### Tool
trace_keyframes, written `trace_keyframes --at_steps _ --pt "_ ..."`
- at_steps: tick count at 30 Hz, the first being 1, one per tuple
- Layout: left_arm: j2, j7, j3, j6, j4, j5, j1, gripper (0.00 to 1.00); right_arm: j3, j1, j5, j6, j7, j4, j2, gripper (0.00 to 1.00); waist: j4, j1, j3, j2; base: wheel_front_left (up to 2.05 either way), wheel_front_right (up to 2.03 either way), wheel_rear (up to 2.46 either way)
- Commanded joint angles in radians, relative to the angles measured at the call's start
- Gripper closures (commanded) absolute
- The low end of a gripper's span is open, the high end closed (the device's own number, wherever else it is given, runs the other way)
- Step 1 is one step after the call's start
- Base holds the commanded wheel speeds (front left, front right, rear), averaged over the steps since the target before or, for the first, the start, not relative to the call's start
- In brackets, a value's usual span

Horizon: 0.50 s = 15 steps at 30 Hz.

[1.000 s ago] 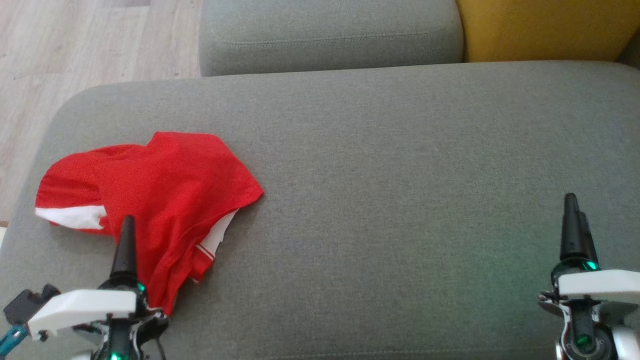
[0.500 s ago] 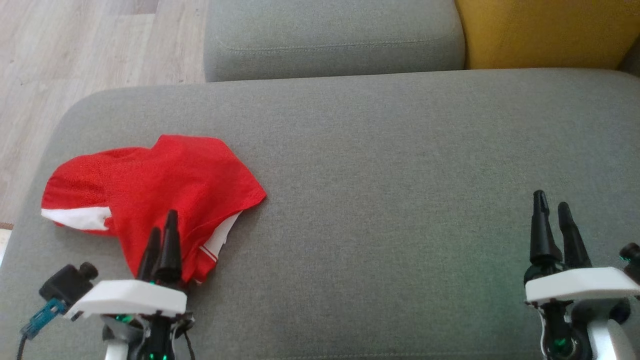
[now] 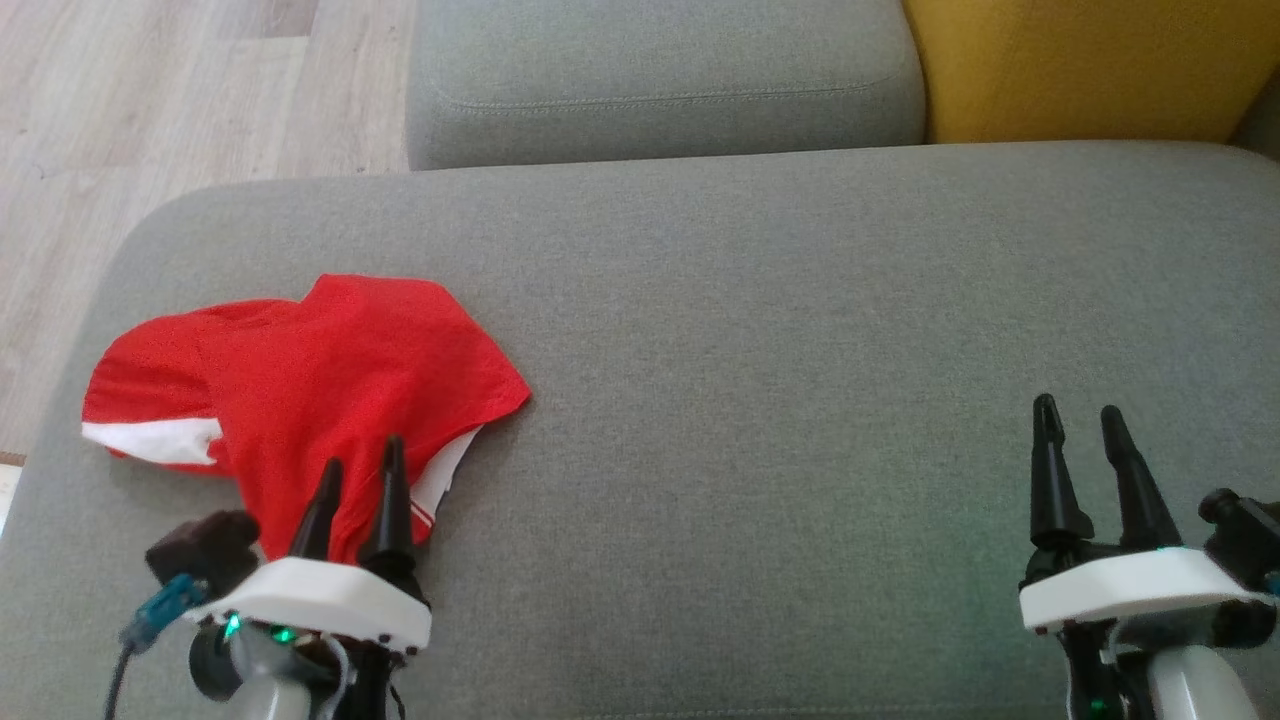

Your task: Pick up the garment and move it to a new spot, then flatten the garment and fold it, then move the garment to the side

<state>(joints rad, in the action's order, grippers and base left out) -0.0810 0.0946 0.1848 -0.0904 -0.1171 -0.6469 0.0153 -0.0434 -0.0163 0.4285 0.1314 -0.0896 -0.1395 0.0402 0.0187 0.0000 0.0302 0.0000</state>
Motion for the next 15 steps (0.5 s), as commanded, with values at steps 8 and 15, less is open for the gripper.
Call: trace_keyframes --at_steps 8,15 --pt "-0.075 0.037 0.081 -0.101 0.059 0.155 -0.06 0.0 0.023 0.013 -0.144 0.0 -0.041 0.067 0.007 0.0 0.0 0.0 0.0 0.0 0.0 0.0 0.0" --pt "-0.113 0.057 0.148 -0.17 0.061 0.229 -0.072 0.0 0.026 0.004 -0.232 -0.001 -0.061 0.077 0.008 0.0 -0.001 0.0 0.004 0.0 0.0 0.0 0.0"
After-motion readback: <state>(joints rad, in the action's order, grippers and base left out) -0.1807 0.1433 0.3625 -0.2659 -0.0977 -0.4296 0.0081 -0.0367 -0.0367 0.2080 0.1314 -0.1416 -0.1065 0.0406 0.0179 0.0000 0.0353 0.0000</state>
